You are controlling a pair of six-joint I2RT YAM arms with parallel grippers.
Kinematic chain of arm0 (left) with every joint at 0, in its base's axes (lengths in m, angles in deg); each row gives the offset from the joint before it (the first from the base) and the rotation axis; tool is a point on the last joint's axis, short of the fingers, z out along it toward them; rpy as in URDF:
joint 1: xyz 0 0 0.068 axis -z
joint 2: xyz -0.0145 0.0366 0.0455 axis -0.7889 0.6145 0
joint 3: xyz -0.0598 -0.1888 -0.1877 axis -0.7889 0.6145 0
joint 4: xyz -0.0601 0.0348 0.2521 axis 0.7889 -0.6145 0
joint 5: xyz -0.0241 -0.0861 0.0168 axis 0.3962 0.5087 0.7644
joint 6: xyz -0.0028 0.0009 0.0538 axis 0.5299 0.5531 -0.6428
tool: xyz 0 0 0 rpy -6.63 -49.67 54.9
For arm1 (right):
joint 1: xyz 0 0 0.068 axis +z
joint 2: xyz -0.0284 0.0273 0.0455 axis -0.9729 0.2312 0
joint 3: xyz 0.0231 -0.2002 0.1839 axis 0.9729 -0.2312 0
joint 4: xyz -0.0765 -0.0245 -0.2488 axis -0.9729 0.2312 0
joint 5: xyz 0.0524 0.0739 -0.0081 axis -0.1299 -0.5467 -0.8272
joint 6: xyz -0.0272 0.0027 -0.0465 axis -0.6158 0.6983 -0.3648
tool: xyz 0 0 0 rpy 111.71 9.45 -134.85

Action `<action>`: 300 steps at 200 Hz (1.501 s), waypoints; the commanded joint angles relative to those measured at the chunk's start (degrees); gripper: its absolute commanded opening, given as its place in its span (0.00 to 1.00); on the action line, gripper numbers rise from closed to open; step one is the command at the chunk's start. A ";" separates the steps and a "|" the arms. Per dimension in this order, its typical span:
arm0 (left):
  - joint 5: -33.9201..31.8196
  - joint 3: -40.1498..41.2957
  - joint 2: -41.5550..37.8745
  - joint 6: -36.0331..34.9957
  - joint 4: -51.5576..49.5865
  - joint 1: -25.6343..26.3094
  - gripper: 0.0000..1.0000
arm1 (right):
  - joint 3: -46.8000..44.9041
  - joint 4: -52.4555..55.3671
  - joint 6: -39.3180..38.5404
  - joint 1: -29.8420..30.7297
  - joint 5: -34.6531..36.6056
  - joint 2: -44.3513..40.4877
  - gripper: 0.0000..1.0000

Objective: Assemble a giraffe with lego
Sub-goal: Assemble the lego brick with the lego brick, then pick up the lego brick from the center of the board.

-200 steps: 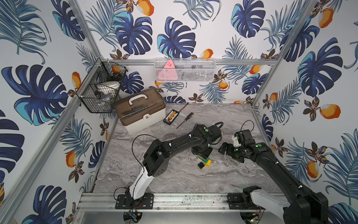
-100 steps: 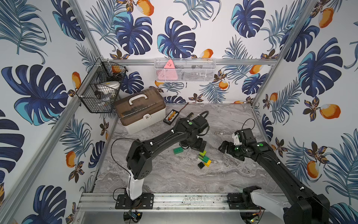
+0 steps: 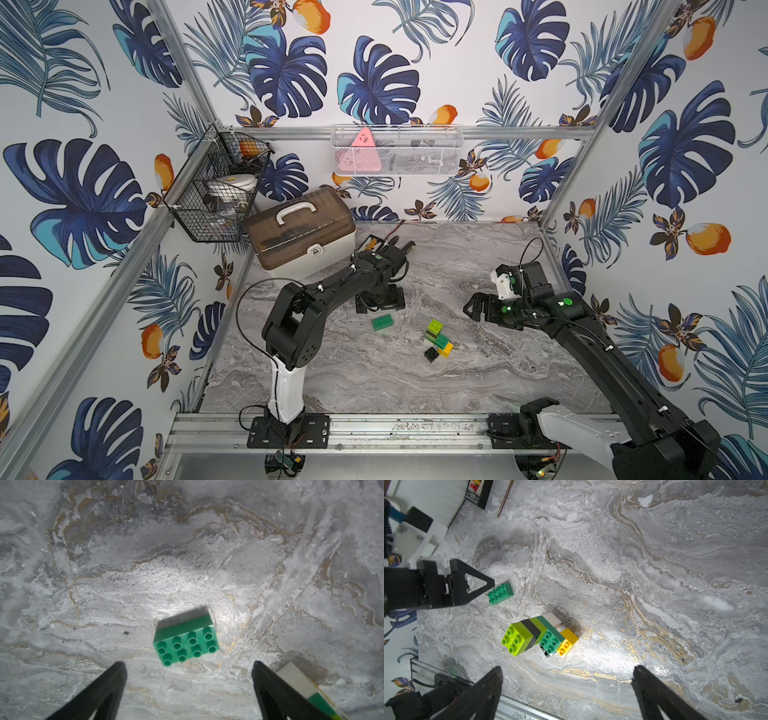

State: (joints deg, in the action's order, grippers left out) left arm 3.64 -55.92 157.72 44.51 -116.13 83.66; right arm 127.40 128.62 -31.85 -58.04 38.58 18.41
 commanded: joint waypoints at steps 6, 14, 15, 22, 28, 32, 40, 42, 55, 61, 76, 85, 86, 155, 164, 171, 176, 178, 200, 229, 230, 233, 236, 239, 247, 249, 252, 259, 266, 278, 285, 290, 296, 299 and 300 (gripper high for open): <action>-5.31 1.22 0.26 5.19 0.49 0.54 0.99 | 0.72 0.70 -1.69 0.38 0.76 0.91 1.00; -5.88 2.15 -0.17 5.82 0.70 0.65 0.99 | 1.07 0.45 -2.21 0.32 0.59 1.53 1.00; -5.95 2.21 -0.18 5.92 0.75 0.67 0.99 | 1.12 0.39 -2.30 0.36 0.54 1.56 1.00; -6.14 2.91 -0.27 6.26 1.00 0.84 0.99 | 1.43 0.14 -2.75 0.34 0.21 2.25 1.00; -5.79 3.41 -0.15 6.45 1.18 0.83 0.99 | 1.57 -0.21 -2.99 0.37 -0.23 2.76 1.00; -5.48 3.58 0.09 6.54 1.31 0.85 0.99 | 1.58 -0.52 -3.15 0.33 -0.50 3.16 1.00; -5.26 3.96 0.47 6.82 1.42 1.13 0.99 | 1.59 -1.02 -3.26 0.31 -1.11 3.81 1.00; -5.23 4.01 0.55 6.85 1.55 1.21 0.99 | 1.57 -1.19 -3.26 0.40 -1.28 3.95 1.00; -5.17 4.24 1.07 7.32 1.81 1.82 0.99 | 1.53 -1.92 -3.26 0.44 -2.10 4.87 1.00; -5.09 4.28 1.32 7.40 1.99 2.14 0.99 | 1.57 -2.11 -3.35 0.40 -2.32 5.27 1.00; -4.41 3.73 2.26 7.40 2.46 2.70 0.99 | 1.56 -2.46 -3.66 0.36 -2.51 5.97 1.00; -4.00 3.28 2.89 7.33 2.57 3.07 0.99 | 1.58 -2.49 -3.86 0.40 -2.51 6.25 1.00; -3.99 3.25 2.98 7.29 2.56 3.15 0.99 | 1.64 -2.44 -3.92 0.40 -2.51 6.25 1.00; -3.83 4.00 4.65 7.39 2.70 4.08 0.88 | 1.01 -2.45 -4.41 0.33 -1.11 5.83 1.00; -3.81 4.08 4.74 7.41 2.71 4.07 0.84 | 0.93 -2.57 -4.41 0.32 -1.03 5.94 1.00; -3.73 4.19 4.61 7.48 2.78 4.11 0.82 | 1.00 -2.64 -4.32 0.37 -1.01 6.07 1.00; -3.77 4.40 4.52 7.49 2.86 4.08 0.82 | 1.01 -2.65 -4.32 0.36 -1.01 6.16 1.00; -3.81 4.38 4.44 7.55 2.85 4.06 0.81 | 1.00 -2.69 -4.32 0.36 -1.08 6.21 1.00; -3.77 4.97 4.13 7.34 3.08 4.08 0.74 | 0.77 -3.08 -3.99 0.33 -1.28 6.44 1.00; -3.38 5.82 3.97 7.16 3.55 4.08 0.68 | 0.56 -3.35 -3.62 0.29 -1.37 6.61 1.00; -3.33 5.85 3.96 7.20 3.58 4.09 0.68 | 0.56 -3.35 -3.62 0.30 -1.37 6.61 1.00; -3.29 5.88 3.90 7.17 3.59 4.04 0.67 | 0.56 -3.35 -3.61 0.31 -1.37 6.68 1.00; -3.33 5.92 3.94 7.18 3.54 4.03 0.68 | 0.61 -3.35 -3.60 0.30 -1.35 6.63 1.00; -3.37 5.95 3.88 7.12 3.60 4.02 0.68 | 0.57 -3.35 -3.61 0.33 -1.36 6.61 1.00; -3.46 5.96 3.78 6.98 3.58 4.04 0.67 | 0.56 -3.27 -3.54 0.38 -1.37 6.67 1.00; -3.46 5.96 3.77 6.98 3.60 4.11 0.67 | 0.56 -3.27 -3.53 0.35 -1.37 6.69 1.00; -3.55 5.96 3.69 6.87 3.58 4.13 0.67 | 0.48 -3.26 -3.53 0.31 -1.30 6.64 1.00; -3.72 5.91 3.62 6.64 3.53 4.06 0.67 | 0.44 -3.26 -3.44 0.39 -1.28 6.53 1.00; -3.73 5.94 3.62 6.47 3.51 4.08 0.68 | 0.42 -3.23 -3.44 0.31 -1.21 6.46 1.00; -3.77 5.97 3.59 6.04 3.58 4.10 0.71 | 0.31 -3.13 -3.35 0.28 -1.10 6.34 1.00; -3.74 6.12 3.51 5.80 3.72 4.04 0.74 | 0.30 -3.09 -3.35 0.31 -1.10 6.25 1.00; -3.73 6.17 3.51 5.75 3.78 4.10 0.76 | 0.30 -3.09 -3.37 0.33 -1.10 6.21 1.00; -3.73 6.33 3.46 5.66 3.82 4.07 0.79 | 0.22 -3.09 -3.27 0.35 -1.10 6.17 1.00; -3.73 6.38 3.44 5.65 3.81 4.06 0.80 | 0.21 -3.09 -3.26 0.32 -1.10 6.23 1.00; -3.73 6.43 3.43 5.61 3.89 4.04 0.80 | 0.21 -3.09 -3.26 0.32 -1.10 6.20 1.00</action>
State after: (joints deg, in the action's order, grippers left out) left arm 0.25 -49.97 161.57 51.15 -111.96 87.72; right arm 127.82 126.37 -35.39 -57.71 37.02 24.90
